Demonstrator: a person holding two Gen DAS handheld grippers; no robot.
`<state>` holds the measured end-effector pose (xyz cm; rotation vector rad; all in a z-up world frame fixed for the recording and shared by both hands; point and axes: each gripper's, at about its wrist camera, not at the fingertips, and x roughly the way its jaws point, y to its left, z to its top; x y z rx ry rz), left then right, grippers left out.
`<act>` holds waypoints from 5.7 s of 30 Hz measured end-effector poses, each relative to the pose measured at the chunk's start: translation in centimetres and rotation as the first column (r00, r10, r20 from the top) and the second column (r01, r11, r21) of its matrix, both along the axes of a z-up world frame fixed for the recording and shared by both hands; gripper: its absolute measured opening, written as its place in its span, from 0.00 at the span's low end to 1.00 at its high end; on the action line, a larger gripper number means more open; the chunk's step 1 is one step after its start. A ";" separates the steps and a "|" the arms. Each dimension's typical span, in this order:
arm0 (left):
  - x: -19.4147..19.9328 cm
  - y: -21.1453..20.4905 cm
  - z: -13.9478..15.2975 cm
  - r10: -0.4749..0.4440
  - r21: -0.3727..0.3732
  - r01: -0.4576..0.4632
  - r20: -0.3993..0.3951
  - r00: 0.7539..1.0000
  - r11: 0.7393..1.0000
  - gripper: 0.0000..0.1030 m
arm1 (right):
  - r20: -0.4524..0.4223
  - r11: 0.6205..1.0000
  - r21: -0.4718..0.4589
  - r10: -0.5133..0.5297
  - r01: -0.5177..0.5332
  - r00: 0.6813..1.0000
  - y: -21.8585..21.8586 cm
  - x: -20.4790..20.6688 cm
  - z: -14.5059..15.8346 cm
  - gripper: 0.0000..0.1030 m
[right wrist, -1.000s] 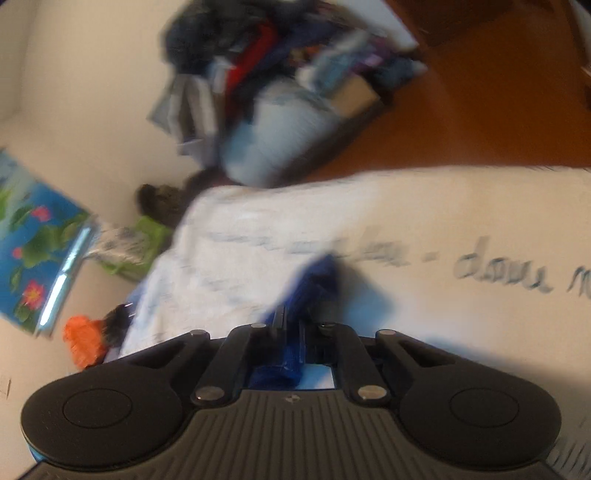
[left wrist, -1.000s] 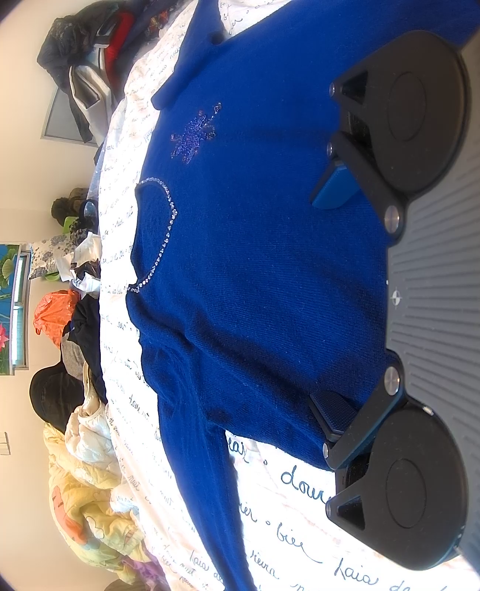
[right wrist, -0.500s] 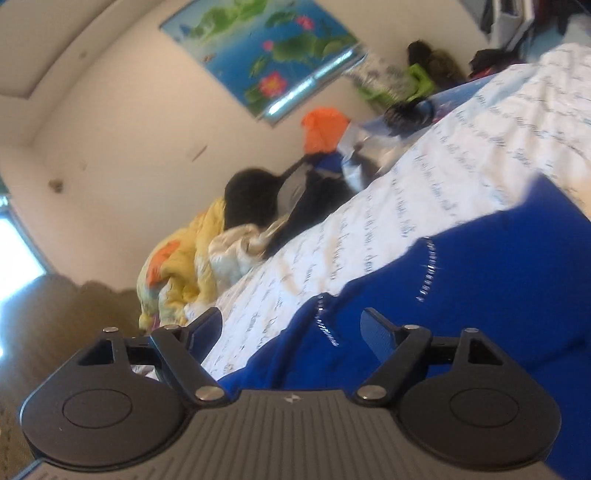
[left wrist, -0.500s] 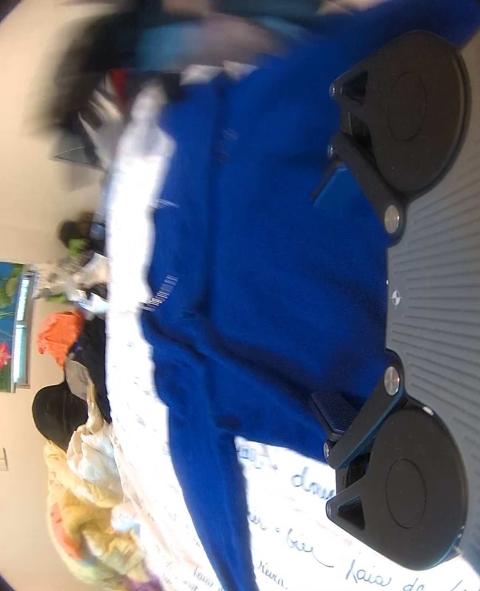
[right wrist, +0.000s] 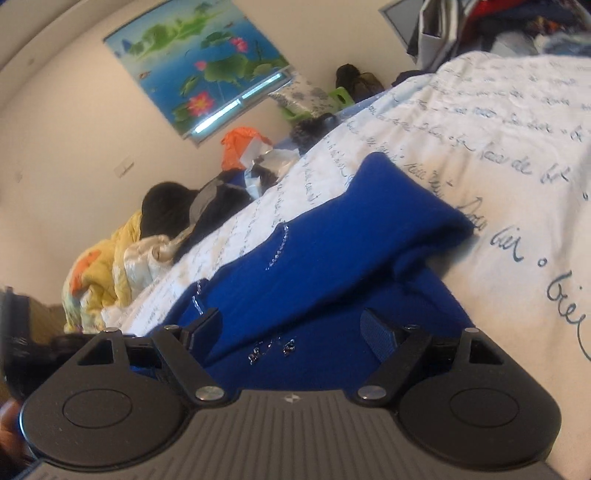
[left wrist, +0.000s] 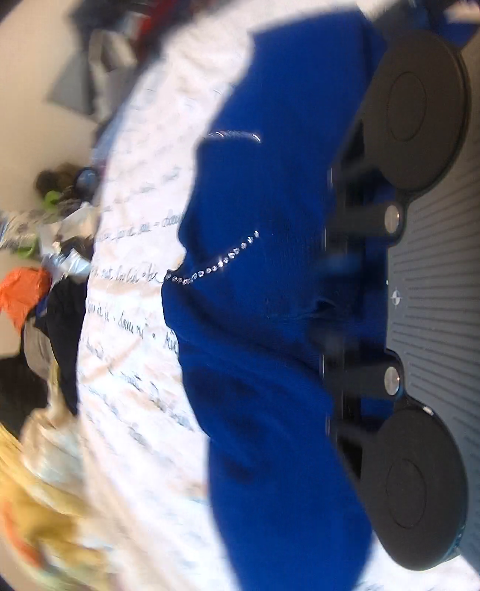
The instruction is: Fold small clothes
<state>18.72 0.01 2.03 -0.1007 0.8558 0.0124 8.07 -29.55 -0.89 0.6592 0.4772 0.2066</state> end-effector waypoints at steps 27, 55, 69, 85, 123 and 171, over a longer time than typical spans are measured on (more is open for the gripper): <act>-1.3 7.8 2.3 0.141 0.233 -0.162 0.103 0.985 0.959 0.06 | 0.001 0.999 0.001 0.036 -0.036 0.999 0.4 0.7 -0.3 0.84; -4.6 5.2 1.9 -0.047 0.068 0.033 0.226 0.973 0.997 0.78 | -0.154 0.789 -0.578 0.144 -0.207 0.978 5.2 11.9 0.6 1.00; -16.7 44.7 2.2 0.894 -0.395 -0.832 -0.050 0.444 0.391 0.77 | -0.146 0.795 -0.573 0.138 -0.197 0.980 5.1 11.7 1.1 1.00; -13.3 40.9 4.5 0.858 -0.254 -0.829 0.008 0.514 0.499 0.03 | -0.138 0.812 -0.552 0.137 -0.192 0.981 4.8 11.8 1.1 1.00; -15.9 7.0 5.3 -0.038 0.012 0.036 0.329 0.943 0.999 1.00 | -0.385 0.901 -0.016 0.395 -0.434 0.834 6.5 12.6 2.7 0.25; 11.2 10.0 1.0 -0.164 -0.030 0.163 -0.066 0.984 0.986 0.77 | -0.342 0.969 -0.089 0.190 -0.232 0.921 -6.2 20.8 1.8 0.36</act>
